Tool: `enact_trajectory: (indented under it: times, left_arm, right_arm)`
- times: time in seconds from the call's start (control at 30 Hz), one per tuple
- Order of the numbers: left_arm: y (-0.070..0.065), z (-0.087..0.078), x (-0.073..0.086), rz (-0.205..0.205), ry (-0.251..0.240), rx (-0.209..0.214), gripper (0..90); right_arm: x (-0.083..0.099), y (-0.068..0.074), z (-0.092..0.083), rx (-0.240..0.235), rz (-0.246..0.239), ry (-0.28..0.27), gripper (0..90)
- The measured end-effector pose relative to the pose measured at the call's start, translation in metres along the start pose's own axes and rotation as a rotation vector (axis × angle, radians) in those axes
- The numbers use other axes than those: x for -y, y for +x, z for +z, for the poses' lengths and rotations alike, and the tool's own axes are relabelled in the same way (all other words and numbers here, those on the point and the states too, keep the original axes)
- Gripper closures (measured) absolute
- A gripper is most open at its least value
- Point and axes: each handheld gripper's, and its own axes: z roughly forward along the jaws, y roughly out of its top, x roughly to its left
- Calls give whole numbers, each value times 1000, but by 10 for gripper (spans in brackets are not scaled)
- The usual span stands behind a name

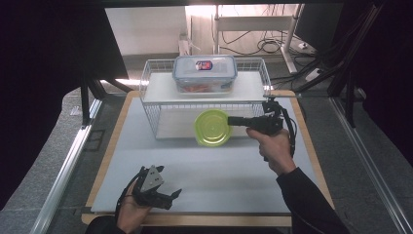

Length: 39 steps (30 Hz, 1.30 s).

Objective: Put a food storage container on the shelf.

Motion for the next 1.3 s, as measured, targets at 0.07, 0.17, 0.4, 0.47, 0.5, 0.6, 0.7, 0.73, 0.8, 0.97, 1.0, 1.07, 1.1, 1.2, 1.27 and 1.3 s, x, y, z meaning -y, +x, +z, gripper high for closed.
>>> enact_trajectory:
  times: [0.07, 0.17, 0.4, 0.47, 0.5, 0.6, 0.7, 0.73, 0.8, 0.97, 1.0, 1.07, 1.1, 1.2, 1.27, 1.3]
  left_arm:
    - [0, 0, 0, 0, -1, 1, 38]
    - [0, 0, 0, -1, -1, 1, 38]
    - [0, 0, 0, -4, -1, 3, 38]
    - [0, 0, 0, -4, 0, 5, 38]
    - [0, 0, 0, -4, 0, 5, 38]
    - [0, 0, 0, -4, -1, 7, 38]
    - [0, 0, 0, -6, -5, 6, 38]
    - [0, 0, 0, -10, -9, 6, 38]
    - [0, 0, 0, -11, -11, 6, 38]
    - [1, -2, 0, -13, -21, 6, 38]
    - [1, -3, 0, -15, -24, 5, 38]
    - [2, -4, 0, -19, -30, 7, 38]
    - [2, -4, 0, -23, -32, 8, 38]
    - [2, -4, 0, -22, -31, 8, 38]
    - [2, -4, 0, -22, -31, 10, 38]
    - [2, -4, 0, -21, -32, 10, 38]
  right_arm:
    - [-8, 4, -3, -8, 3, -2, 840]
    - [-20, 9, -6, -22, 5, -14, 840]
    - [-49, 21, -11, -40, 7, -44, 840]
    - [-58, 22, -12, -42, 13, -57, 840]
    - [-63, 23, -12, -44, 15, -67, 840]
    - [-76, 25, -13, -39, 21, -87, 840]
    - [-90, 26, -12, -29, 26, -107, 840]
    - [-94, 26, -12, -26, 29, -114, 840]
    - [-103, 26, -11, -19, 33, -130, 840]
    - [-124, 24, -5, -5, 46, -174, 840]
    - [-128, 24, -4, -2, 49, -182, 840]
    - [-136, 22, 1, 5, 55, -195, 839]
    - [-139, 21, 4, 11, 60, -198, 840]
    - [-147, 16, 14, 22, 78, -215, 839]
    - [-151, 11, 21, 29, 94, -218, 839]
    - [-152, 9, 25, 32, 103, -222, 839]
